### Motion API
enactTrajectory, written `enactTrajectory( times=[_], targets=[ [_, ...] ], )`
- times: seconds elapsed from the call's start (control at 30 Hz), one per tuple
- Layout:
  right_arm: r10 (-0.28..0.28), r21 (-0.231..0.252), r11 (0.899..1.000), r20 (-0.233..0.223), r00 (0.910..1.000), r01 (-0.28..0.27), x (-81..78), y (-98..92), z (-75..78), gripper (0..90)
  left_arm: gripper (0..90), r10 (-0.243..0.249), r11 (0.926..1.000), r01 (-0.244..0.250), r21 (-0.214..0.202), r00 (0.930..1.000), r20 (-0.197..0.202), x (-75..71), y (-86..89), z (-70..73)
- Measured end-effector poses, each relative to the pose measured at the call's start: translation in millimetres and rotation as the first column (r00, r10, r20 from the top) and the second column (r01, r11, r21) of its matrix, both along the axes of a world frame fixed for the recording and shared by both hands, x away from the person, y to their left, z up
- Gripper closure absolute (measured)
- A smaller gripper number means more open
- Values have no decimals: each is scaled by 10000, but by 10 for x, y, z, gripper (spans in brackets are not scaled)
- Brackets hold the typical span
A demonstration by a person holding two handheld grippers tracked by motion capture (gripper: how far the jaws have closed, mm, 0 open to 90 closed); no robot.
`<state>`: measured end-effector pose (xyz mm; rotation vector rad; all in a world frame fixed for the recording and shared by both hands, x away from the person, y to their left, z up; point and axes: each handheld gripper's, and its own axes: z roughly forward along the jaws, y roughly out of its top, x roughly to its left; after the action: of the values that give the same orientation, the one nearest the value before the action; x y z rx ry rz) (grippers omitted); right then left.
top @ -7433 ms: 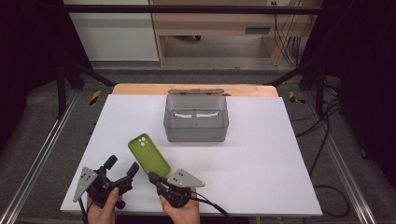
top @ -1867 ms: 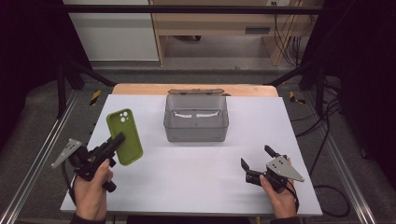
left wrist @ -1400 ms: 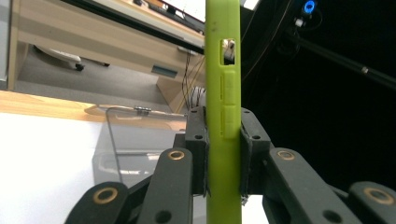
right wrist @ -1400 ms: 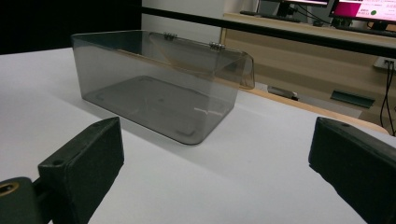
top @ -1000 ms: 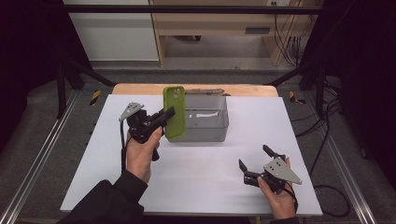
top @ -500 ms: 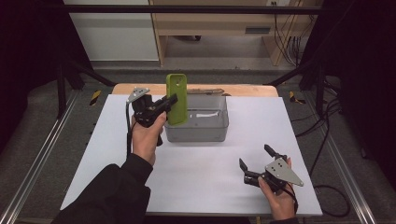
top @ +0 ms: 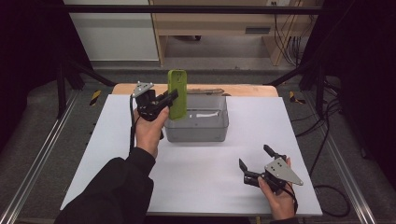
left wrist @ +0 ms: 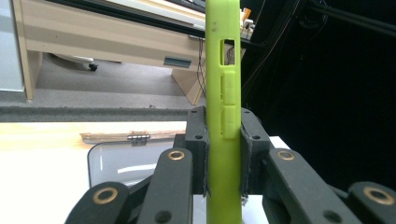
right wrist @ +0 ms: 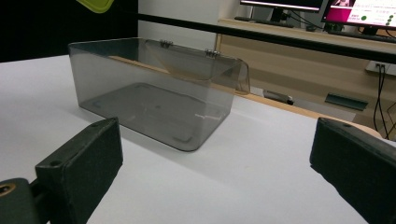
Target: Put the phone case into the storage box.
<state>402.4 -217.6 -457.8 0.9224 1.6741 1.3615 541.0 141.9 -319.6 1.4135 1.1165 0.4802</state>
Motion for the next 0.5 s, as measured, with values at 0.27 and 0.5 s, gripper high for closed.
enactTrajectory(
  times=[0.27, 0.5],
  targets=[
    [-11, 56, 10000, -170, 9999, 12, 7, 0, -12, 27, 774, -93, 9999, 93, 47, 9999, -74, 48, -90, -31],
    [89, 359, 9993, -537, 9985, -70, 4, -30, -6, 28, 774, 2, 9996, 1, 299, 10000, -87, 119, -167, -32]
  ],
)
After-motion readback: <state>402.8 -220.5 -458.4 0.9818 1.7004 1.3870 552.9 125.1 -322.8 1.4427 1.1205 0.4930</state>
